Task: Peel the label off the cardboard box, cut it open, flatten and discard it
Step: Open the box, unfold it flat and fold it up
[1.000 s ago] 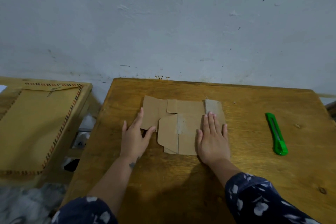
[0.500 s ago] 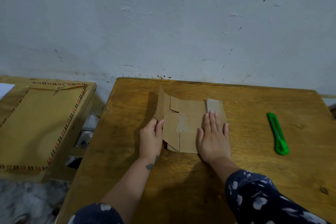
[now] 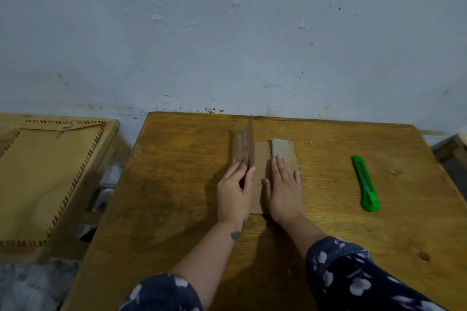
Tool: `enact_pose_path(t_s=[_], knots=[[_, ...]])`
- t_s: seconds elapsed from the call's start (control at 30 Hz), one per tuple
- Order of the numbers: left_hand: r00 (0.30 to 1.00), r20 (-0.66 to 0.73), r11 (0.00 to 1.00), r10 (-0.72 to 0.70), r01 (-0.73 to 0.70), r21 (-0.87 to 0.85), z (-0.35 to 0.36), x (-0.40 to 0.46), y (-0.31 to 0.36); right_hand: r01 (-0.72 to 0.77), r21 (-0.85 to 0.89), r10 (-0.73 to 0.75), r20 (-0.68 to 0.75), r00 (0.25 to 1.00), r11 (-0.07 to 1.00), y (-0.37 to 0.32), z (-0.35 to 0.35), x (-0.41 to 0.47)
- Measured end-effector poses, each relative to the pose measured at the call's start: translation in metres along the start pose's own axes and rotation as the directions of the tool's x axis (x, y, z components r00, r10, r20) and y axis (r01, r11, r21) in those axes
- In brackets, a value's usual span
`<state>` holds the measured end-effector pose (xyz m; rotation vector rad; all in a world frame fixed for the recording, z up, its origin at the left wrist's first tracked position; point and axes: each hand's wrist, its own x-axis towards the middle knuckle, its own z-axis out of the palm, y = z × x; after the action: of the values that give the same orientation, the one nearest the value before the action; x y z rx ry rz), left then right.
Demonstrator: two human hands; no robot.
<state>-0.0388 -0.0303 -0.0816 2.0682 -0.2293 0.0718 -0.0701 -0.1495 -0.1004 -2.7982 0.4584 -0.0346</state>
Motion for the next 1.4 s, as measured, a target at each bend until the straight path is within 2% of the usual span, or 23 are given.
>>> enact_pose_path(t_s=[0.13,0.23,0.33,0.4,0.53,0.63,0.77,0.97,1.17,1.4], knots=[[0.998,0.049,0.991,0.029,-0.034,0.127,0.014,-0.006,0.001,-0.005,0.34,0.013,-0.021,1.0,0.94,0.009,-0.017,0.002],[0.983,0.17,0.972,0.076,-0.111,0.208,0.021,-0.009,-0.002,-0.044,0.533,0.056,-0.007,0.998,0.845,0.018,-0.029,0.001],[0.942,0.305,0.911,0.138,-0.242,0.334,0.028,-0.011,-0.007,-0.06,0.593,0.08,-0.008,0.997,0.803,0.024,-0.033,-0.002],[0.927,0.335,0.853,0.171,-0.31,0.42,0.03,-0.01,-0.011,-0.056,0.623,0.089,-0.022,0.996,0.78,0.024,-0.033,-0.004],[0.907,0.396,0.805,0.14,-0.337,0.488,0.028,-0.01,-0.014,-0.044,0.684,0.106,-0.049,0.993,0.728,0.024,-0.036,-0.006],[0.894,0.424,0.771,0.143,-0.369,0.519,0.026,-0.01,-0.015,-0.033,0.62,0.067,-0.031,0.997,0.784,0.024,-0.034,-0.005],[0.888,0.442,0.708,0.129,-0.395,0.586,0.029,-0.011,-0.018,-0.036,0.364,0.041,-0.007,0.999,0.931,0.017,-0.023,-0.004],[0.882,0.451,0.679,0.136,-0.414,0.606,0.031,-0.01,-0.02,-0.04,-0.02,0.042,0.087,0.995,0.999,0.007,-0.006,-0.005],[0.868,0.486,0.666,0.1,-0.422,0.616,0.03,-0.01,-0.018,-0.035,-0.075,0.04,0.077,0.996,0.997,0.006,-0.005,-0.004],[0.85,0.523,0.718,0.067,-0.405,0.567,0.023,-0.006,-0.008,-0.029,0.016,0.026,0.157,0.987,0.999,0.008,-0.017,-0.002]])
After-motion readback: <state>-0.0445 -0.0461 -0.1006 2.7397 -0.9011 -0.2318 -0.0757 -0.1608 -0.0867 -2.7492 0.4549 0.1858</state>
